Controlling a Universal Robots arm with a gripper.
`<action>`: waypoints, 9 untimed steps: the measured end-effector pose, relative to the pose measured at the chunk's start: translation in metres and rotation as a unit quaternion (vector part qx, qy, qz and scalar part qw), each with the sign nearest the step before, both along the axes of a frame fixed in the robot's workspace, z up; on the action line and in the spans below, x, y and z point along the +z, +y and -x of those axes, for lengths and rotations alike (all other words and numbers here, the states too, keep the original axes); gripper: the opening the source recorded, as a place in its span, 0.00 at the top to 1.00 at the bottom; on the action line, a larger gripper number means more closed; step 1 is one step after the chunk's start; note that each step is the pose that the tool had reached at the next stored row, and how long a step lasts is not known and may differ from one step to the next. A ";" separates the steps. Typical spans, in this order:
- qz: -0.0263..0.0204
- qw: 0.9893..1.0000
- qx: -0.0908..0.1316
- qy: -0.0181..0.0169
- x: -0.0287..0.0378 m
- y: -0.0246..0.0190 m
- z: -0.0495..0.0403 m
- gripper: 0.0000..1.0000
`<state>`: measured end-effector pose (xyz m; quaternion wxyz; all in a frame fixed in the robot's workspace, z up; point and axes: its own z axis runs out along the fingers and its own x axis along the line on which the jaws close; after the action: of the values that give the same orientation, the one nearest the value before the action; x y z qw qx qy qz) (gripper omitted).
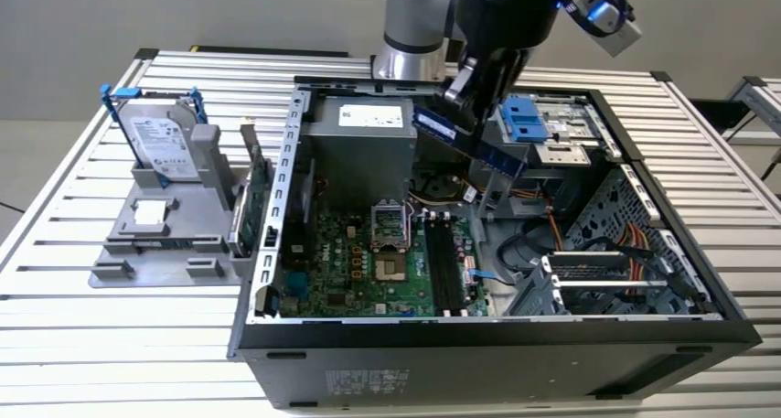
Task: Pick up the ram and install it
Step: 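Insert the ram into the slot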
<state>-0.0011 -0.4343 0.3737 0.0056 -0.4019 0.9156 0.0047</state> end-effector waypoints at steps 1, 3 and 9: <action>0.000 1.000 -0.005 0.000 0.0000 0.0000 0.0000 1.00; 0.000 1.000 -0.015 0.000 0.0000 0.0000 0.0000 1.00; 0.000 0.999 -0.045 0.000 0.0000 0.0000 0.0000 1.00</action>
<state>-0.0010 -0.4343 0.3737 0.0058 -0.3605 0.9327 0.0044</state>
